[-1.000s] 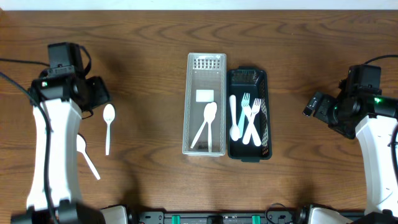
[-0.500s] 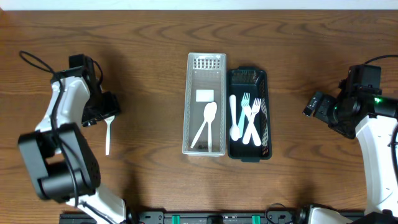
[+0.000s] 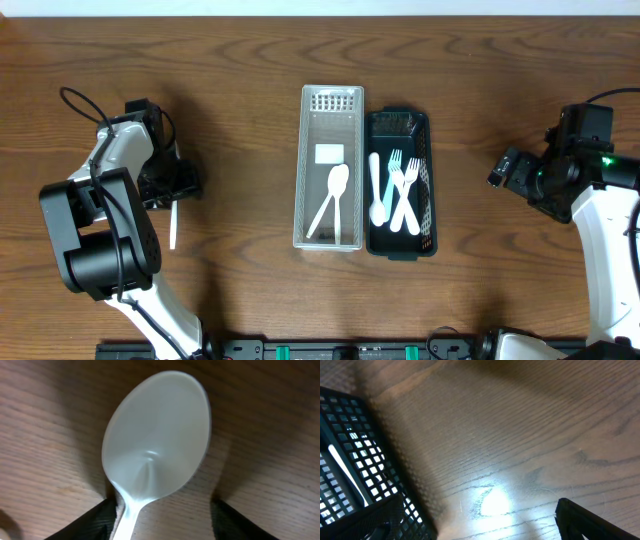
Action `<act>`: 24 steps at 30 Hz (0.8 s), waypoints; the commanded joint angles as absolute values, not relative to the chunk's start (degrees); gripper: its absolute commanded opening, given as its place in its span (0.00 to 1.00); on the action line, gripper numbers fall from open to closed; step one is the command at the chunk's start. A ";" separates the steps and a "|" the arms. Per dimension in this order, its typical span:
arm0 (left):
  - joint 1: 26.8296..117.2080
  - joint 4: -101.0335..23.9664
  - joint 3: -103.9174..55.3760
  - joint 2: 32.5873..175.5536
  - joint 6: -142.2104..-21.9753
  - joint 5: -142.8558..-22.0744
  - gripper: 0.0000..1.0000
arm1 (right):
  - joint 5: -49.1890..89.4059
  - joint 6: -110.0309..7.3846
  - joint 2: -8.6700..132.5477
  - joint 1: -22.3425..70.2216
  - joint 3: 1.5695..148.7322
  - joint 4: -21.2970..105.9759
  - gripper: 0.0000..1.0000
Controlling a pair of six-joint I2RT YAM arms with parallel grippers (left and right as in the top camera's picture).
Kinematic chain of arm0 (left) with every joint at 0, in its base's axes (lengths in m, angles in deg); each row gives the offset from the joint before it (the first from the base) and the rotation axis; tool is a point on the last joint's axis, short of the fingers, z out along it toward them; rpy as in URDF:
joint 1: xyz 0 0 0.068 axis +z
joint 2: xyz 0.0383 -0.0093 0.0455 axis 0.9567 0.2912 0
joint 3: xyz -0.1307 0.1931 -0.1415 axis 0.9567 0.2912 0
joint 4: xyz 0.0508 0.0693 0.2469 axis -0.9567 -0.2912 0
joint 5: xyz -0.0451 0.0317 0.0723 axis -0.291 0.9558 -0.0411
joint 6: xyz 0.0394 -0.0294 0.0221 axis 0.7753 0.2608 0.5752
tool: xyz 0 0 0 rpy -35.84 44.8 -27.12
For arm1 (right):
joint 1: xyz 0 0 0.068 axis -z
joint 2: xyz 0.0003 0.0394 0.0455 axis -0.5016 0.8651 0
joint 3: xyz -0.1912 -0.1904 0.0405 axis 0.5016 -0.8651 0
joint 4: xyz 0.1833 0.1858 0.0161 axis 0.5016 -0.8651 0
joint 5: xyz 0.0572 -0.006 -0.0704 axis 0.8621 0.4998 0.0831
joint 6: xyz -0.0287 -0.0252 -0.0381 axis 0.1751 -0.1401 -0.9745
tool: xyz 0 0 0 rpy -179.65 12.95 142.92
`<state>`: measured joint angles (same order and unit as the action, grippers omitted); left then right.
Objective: Pack container
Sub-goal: 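Move the left gripper to the upper-left white spoon and grasp it, then carry the spoon into the clear basket and open the left gripper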
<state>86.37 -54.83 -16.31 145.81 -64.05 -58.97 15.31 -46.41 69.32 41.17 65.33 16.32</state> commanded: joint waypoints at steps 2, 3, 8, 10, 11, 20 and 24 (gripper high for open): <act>86.52 -54.30 -13.87 147.55 -63.00 -58.90 0.50 | 15.57 -47.06 68.79 41.65 65.33 16.43 0.99; 86.50 -54.02 -13.32 147.55 -63.02 -58.93 0.46 | 15.59 -47.06 68.79 41.65 65.33 16.43 0.99; 86.50 -53.52 -12.21 147.55 -63.04 -58.93 0.31 | 15.62 -47.06 68.79 41.65 65.33 16.43 0.99; 86.50 -53.52 -12.21 147.55 -63.04 -58.93 0.27 | 15.88 -47.06 68.79 41.65 65.33 16.43 0.99; 86.50 -53.56 -12.21 147.55 -63.04 -58.95 0.24 | 15.99 -47.06 68.79 41.65 65.33 16.43 0.99; 86.50 -53.63 -12.21 147.53 -63.48 -58.95 0.09 | 15.99 -47.06 68.79 41.65 65.33 16.45 0.99; 86.48 -53.67 -12.23 147.01 -64.36 -58.99 0.06 | 15.99 -47.06 68.79 41.65 65.33 16.45 0.99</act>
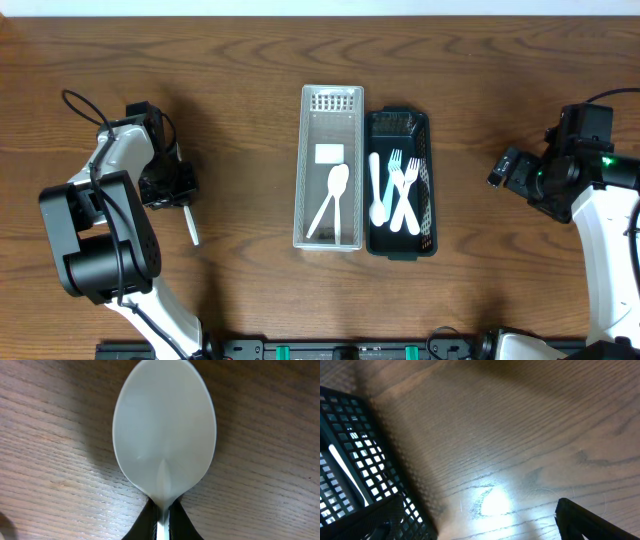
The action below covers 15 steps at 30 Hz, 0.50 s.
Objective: Pack container
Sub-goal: 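Carry the spoon into the clear basket and open the left gripper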
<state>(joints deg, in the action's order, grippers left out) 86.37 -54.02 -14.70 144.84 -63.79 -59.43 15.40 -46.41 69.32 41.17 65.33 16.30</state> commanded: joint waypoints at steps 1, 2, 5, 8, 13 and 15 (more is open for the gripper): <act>86.32 -53.71 -12.27 146.53 -64.81 -58.99 0.06 | 15.99 -47.06 68.79 41.65 65.33 16.45 0.99; 86.04 -53.93 -12.40 145.76 -64.88 -59.36 0.06 | 15.99 -47.06 68.79 41.65 65.33 16.45 0.99; 84.20 -55.55 -13.71 142.53 -64.99 -59.91 0.06 | 15.99 -47.06 68.79 41.65 65.33 16.45 0.99; 80.53 -58.00 -15.42 136.91 -65.49 -59.97 0.06 | 15.99 -47.06 68.79 41.65 65.33 16.47 0.99; 70.52 -61.87 -18.46 124.69 -69.32 -59.97 0.06 | 15.99 -47.06 68.79 41.65 65.33 16.45 0.99; 65.49 -61.93 -19.40 120.08 -71.98 -59.97 0.06 | 15.99 -47.06 68.79 41.65 65.33 16.45 0.99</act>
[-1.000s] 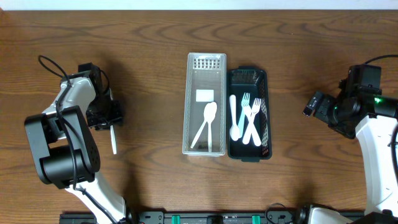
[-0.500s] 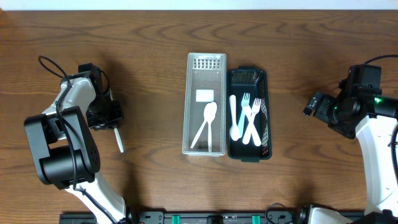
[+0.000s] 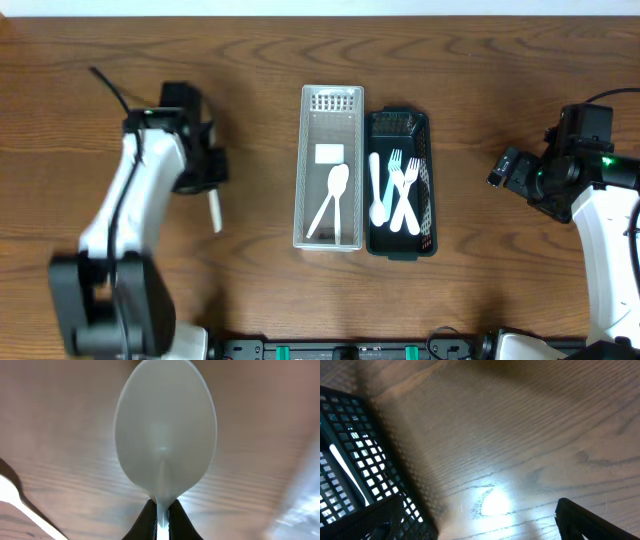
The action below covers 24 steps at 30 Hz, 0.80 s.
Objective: Pack container
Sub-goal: 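Carry the spoon into the clear basket and open the left gripper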
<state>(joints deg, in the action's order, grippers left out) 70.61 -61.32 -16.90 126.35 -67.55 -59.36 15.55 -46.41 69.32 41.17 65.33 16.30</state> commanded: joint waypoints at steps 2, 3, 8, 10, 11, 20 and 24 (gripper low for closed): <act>60.07 -61.21 -20.10 116.26 -74.21 -59.95 0.06 | 15.99 -47.06 68.79 41.65 65.33 16.45 0.99; 57.17 -60.42 -20.23 114.68 -75.42 -59.93 0.06 | 15.99 -47.06 68.79 41.65 65.33 16.45 0.99; 45.34 -55.09 -20.23 112.63 -81.89 -59.78 0.06 | 16.01 -47.06 68.79 41.65 65.33 16.43 0.99; 42.13 -52.80 -20.23 114.16 -83.96 -59.80 0.06 | 16.05 -47.06 68.79 41.65 65.33 16.41 0.99; 40.91 -51.68 -20.23 115.38 -84.90 -59.80 0.06 | 16.19 -47.06 68.79 41.65 65.33 16.38 0.99; 39.03 -49.60 -20.23 131.21 -85.34 -59.82 0.06 | 16.21 -47.06 68.79 41.65 65.33 16.19 0.99; 38.96 -49.60 -20.23 135.25 -84.29 -59.84 0.06 | 16.21 -47.06 68.79 41.65 65.33 16.19 0.99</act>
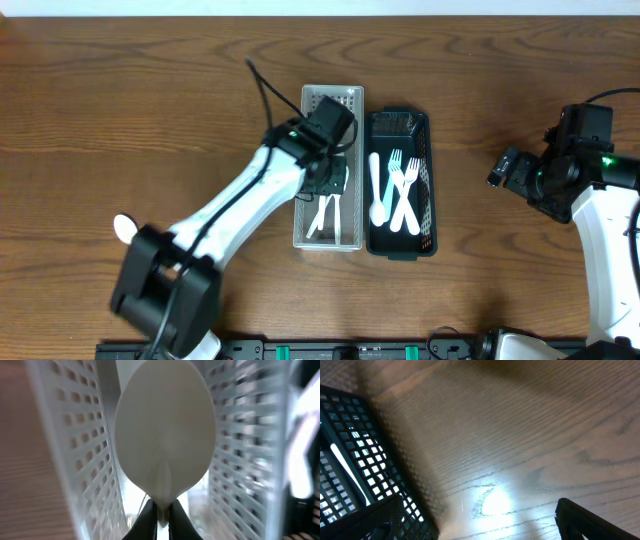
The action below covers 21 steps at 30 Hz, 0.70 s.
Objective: Pack container
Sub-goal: 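Carry the spoon into the clear basket and open the left gripper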
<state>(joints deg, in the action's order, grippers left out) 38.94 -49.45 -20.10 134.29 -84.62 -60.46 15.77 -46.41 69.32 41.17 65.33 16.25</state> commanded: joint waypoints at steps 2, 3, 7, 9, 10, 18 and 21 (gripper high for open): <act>38.96 -49.56 -20.23 135.51 -83.52 -59.84 0.06 | 16.21 -47.06 68.79 41.65 65.33 16.21 0.99; 38.96 -49.43 -20.27 135.42 -83.37 -59.84 0.06 | 16.21 -47.06 68.79 41.65 65.33 16.21 0.99; 38.96 -49.36 -20.45 134.51 -82.32 -59.84 0.22 | 16.19 -47.06 68.79 41.65 65.33 16.19 0.99; 38.96 -49.43 -20.73 133.83 -81.84 -59.84 0.38 | 16.19 -47.08 68.79 41.65 65.33 16.17 0.99; 38.96 -49.49 -20.97 133.44 -81.30 -59.84 0.43 | 16.19 -47.08 68.79 41.65 65.33 16.17 0.99; 39.33 -54.65 -26.41 125.15 -78.91 -57.83 0.56 | 16.19 -47.10 68.79 41.65 65.33 15.95 0.99; 40.91 -57.84 -26.46 119.88 -78.96 -51.62 0.65 | 16.16 -47.10 68.79 41.65 65.33 15.97 0.99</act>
